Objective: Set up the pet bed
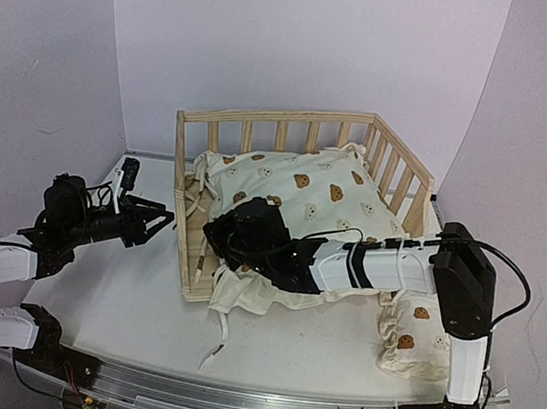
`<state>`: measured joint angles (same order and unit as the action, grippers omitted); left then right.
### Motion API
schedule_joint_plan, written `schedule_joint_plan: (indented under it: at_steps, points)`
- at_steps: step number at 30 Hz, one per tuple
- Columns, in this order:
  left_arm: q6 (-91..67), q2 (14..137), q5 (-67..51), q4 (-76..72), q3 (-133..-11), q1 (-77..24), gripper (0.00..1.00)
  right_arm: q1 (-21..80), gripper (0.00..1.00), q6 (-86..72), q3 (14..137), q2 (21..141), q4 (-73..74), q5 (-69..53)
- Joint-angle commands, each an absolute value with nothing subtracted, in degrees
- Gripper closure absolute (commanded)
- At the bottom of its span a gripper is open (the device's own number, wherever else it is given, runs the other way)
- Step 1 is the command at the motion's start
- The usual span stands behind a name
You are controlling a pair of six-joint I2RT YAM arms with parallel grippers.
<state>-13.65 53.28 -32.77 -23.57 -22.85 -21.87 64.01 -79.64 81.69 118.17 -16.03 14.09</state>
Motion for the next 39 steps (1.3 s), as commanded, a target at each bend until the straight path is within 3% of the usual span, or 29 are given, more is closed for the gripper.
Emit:
schedule_joint_plan:
  at_steps: [1,2,3,12,18,29,34,39]
  points:
    - [-14.08,51.78,-33.18,-26.89,-22.55,-21.98,0.53,63.81,0.88,-74.99,87.92,117.69,-12.87,12.27]
    - [-14.60,51.77,-33.09,-26.96,-22.69,-21.97,0.53,63.85,0.76,-74.18,90.04,118.11,-7.21,12.38]
    - [-15.05,51.79,-33.11,-26.90,-22.86,-21.97,0.52,64.07,0.71,-73.39,90.42,118.21,-4.61,12.60]
    - [-15.85,50.37,-33.13,-26.87,-22.37,-21.97,0.53,66.00,0.55,-66.06,92.81,120.45,4.54,15.51]
    - [-16.08,49.45,-32.97,-26.81,-21.80,-21.98,0.52,66.28,0.49,-63.23,95.41,123.50,7.40,17.49]
    - [-17.05,48.02,-33.78,-26.18,-21.77,-22.02,0.52,66.20,0.49,-58.82,104.90,131.67,10.45,24.70]
    - [-17.52,47.77,-34.14,-25.84,-21.91,-21.97,0.51,66.02,0.56,-60.00,108.33,134.94,10.15,27.21]
    - [-18.18,47.32,-33.34,-25.31,-21.72,-21.97,0.50,65.36,0.98,-61.76,108.24,133.06,10.21,25.57]
